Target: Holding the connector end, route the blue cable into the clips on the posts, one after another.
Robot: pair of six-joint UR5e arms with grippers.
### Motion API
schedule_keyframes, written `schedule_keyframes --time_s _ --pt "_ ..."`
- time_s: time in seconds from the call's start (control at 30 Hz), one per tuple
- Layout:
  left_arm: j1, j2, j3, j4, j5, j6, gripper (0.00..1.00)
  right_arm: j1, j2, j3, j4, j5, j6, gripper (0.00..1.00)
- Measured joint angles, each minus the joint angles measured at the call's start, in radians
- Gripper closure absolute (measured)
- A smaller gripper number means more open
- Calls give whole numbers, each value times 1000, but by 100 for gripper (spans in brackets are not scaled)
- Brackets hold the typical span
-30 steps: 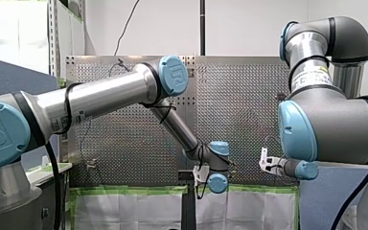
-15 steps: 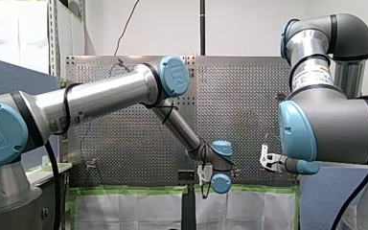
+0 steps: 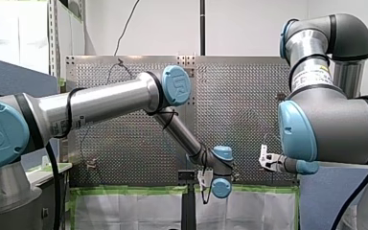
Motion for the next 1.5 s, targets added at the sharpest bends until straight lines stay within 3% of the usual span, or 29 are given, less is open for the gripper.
schedule_keyframes --time_s 0.4,0.83,1.5 --pt "4 -2 40 1 0 -45 100 12 0 0 -10 4 -13 100" --pt "30 -14 51 -20 23 -61 100 5 0 -18 -19 4 -14 100" --pt "70 -14 87 -6 50 -85 100 21 0 -48 -16 3 -7 100"
